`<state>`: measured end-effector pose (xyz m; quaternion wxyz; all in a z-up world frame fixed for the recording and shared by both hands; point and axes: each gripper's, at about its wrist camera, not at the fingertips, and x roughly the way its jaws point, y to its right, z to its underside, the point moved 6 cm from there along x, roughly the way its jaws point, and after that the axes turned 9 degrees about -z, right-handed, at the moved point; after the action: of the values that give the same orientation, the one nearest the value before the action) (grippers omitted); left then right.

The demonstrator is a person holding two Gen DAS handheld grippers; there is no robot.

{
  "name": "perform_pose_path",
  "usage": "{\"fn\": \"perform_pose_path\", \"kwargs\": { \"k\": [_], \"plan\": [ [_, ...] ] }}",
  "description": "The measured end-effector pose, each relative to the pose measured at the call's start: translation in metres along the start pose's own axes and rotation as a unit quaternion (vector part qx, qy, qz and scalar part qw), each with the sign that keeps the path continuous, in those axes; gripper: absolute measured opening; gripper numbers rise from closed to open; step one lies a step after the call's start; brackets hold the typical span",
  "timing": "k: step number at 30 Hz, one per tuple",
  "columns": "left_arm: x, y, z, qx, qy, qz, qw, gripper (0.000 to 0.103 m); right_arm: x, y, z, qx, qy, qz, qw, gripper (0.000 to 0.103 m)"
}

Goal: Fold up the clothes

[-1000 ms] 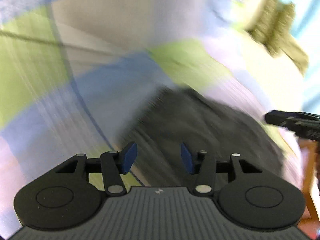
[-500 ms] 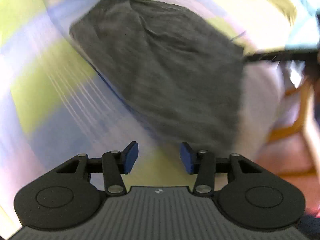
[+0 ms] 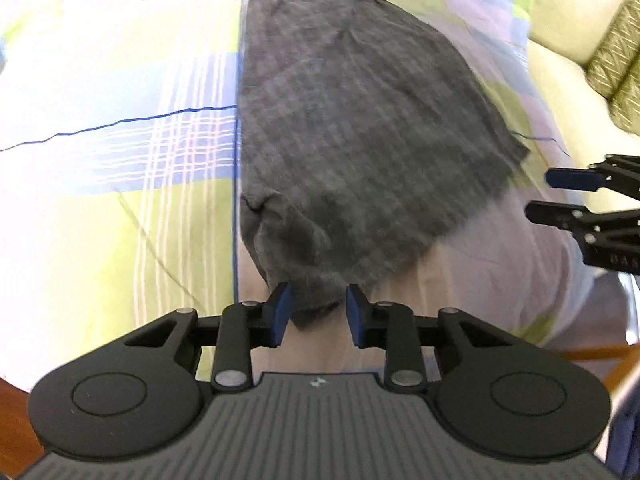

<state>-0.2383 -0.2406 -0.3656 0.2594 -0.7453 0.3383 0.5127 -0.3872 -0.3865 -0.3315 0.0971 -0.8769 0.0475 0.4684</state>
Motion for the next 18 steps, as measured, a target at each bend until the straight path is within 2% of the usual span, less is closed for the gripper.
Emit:
{"fn": "perform_pose_path", "kwargs": {
  "k": [3,7,8,10,11,13,14,15,18],
  "plan": [
    [0.007,-0.010,0.004,-0.033,0.004,-0.019,0.9993,0.036,0.011,0.006,-0.003,-0.041,-0.008,0.008,0.999,0.045],
    [0.009,-0.021,0.007,-0.068,0.012,-0.031,0.9972,0.038,0.022,0.027,-0.011,-0.041,-0.010,0.019,0.999,0.049],
    [0.011,-0.021,0.008,-0.073,0.011,-0.029,0.9968,0.038,0.022,0.033,-0.013,-0.029,-0.006,0.020,0.999,0.050],
    [0.016,-0.020,0.009,-0.075,0.008,-0.024,0.9969,0.037,0.023,0.041,-0.015,-0.005,0.000,0.021,1.000,0.062],
    [0.017,-0.019,0.009,-0.075,0.009,-0.021,0.9969,0.035,0.027,0.048,-0.015,0.016,0.003,0.019,1.000,0.064],
    [0.017,-0.016,0.007,-0.075,0.015,-0.014,0.9970,0.012,0.033,0.060,-0.013,0.062,0.010,0.003,0.998,0.062],
    [0.016,-0.015,0.005,-0.075,0.020,-0.011,0.9969,0.005,0.037,0.064,-0.013,0.080,0.008,-0.010,0.997,0.053],
    [0.014,-0.014,0.005,-0.074,0.024,-0.011,0.9969,0.004,0.041,0.067,-0.012,0.097,0.004,-0.025,0.995,0.032],
    [0.004,-0.011,0.004,-0.073,0.037,-0.006,0.9966,0.001,0.038,0.069,-0.016,0.107,0.010,-0.036,0.994,0.006]
  ]
}}
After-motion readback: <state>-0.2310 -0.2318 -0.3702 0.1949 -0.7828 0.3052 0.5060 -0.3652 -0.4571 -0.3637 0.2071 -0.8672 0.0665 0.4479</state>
